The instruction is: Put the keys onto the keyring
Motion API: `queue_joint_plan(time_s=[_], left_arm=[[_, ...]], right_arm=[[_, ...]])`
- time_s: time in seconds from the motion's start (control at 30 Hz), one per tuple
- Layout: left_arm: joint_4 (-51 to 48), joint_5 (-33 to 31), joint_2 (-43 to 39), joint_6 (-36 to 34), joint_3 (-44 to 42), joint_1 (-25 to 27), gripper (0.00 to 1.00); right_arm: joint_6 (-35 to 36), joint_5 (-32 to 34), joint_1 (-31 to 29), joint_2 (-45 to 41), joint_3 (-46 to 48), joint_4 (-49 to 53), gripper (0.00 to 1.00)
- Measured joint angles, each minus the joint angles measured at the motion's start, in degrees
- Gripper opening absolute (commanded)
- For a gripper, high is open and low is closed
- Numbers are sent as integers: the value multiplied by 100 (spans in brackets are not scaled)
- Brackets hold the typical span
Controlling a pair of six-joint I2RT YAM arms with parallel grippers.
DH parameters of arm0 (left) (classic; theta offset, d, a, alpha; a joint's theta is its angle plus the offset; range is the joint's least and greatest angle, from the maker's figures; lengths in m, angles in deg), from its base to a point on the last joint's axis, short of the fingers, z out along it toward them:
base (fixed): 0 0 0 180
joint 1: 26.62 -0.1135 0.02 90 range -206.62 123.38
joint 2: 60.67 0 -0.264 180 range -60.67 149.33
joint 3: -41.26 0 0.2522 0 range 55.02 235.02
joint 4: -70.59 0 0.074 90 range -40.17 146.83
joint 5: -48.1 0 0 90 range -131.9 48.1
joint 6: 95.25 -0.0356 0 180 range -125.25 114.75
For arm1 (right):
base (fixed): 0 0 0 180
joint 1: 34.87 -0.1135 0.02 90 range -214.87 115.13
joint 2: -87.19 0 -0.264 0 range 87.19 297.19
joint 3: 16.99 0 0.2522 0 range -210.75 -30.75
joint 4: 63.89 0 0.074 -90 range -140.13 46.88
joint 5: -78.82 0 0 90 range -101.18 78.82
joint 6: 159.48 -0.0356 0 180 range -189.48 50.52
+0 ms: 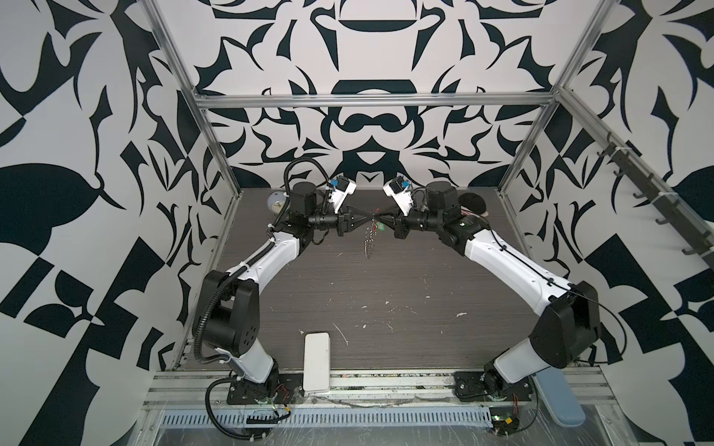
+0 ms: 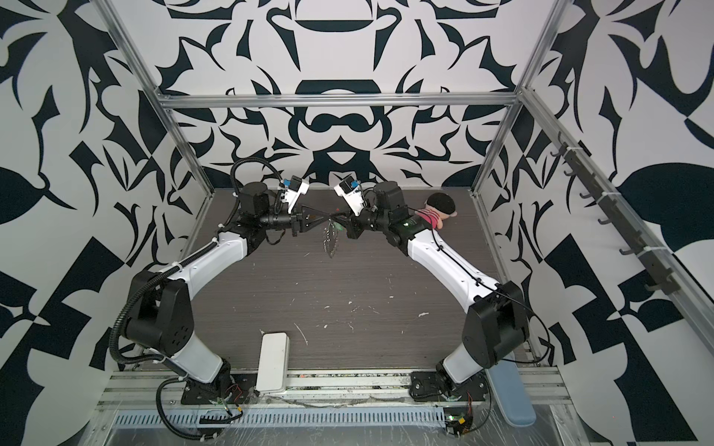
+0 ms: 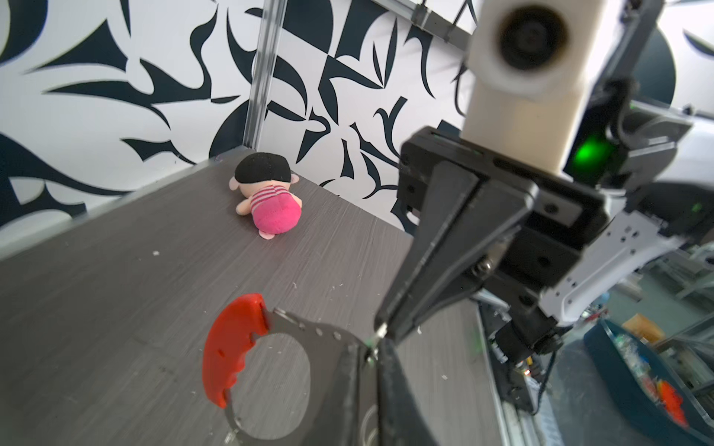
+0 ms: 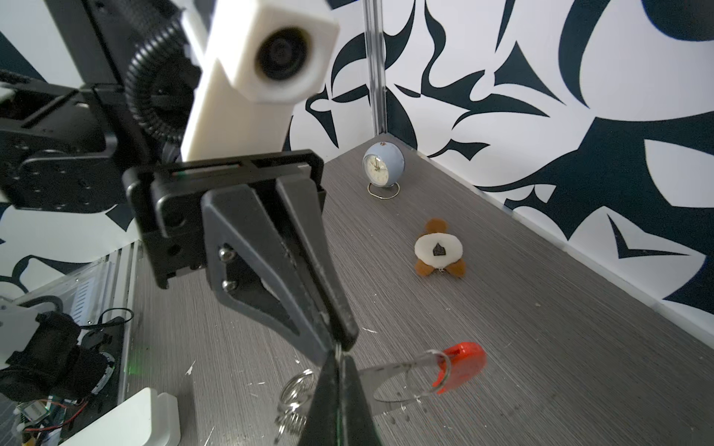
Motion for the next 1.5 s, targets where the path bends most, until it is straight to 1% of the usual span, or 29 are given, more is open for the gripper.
queue_joint_plan(time_s=[0.03,0.13,0.3,0.4,0.47,0.6,0.9,0.93,0.97,1.07,1.17,1.27,1.37,1.5], left_arm=[[4,11,0,33,0,0,10],[22,63,0,52,0,7,9],[-52,184,0,57,96,7,15],[-66,240,0,72,151,7,16],[-68,284,0,98,164,7,14],[-70,437,2,164,197,0,1],[0,514,2,149,203,-13,0],[59,483,-2,151,179,-13,0],[125,435,-13,162,138,-11,0],[518,201,-90,389,-83,11,0],[1237,-87,-118,879,-358,37,0],[1998,-391,-118,1416,-601,46,0],[2828,-643,-107,2000,-765,46,0],[4107,-857,55,2826,-815,46,0]], right_arm=[[0,2,0,-24,13,-9,0],[-24,2,9,-79,50,-48,0],[-111,-59,11,-146,109,-133,0],[-151,-109,11,-170,109,-184,0],[-162,-142,11,-170,109,-205,0],[-210,-162,31,-173,109,-264,0],[-372,-188,39,-170,109,-315,0],[-396,-179,39,-170,109,-319,3],[-435,-160,37,-170,109,-315,10],[-623,-68,26,-184,111,-280,27],[-968,33,66,-380,304,-367,37],[-1362,55,142,-778,761,-614,40],[-1711,52,203,-1082,1213,-997,41],[-2037,44,278,-1088,1482,-1366,41]])
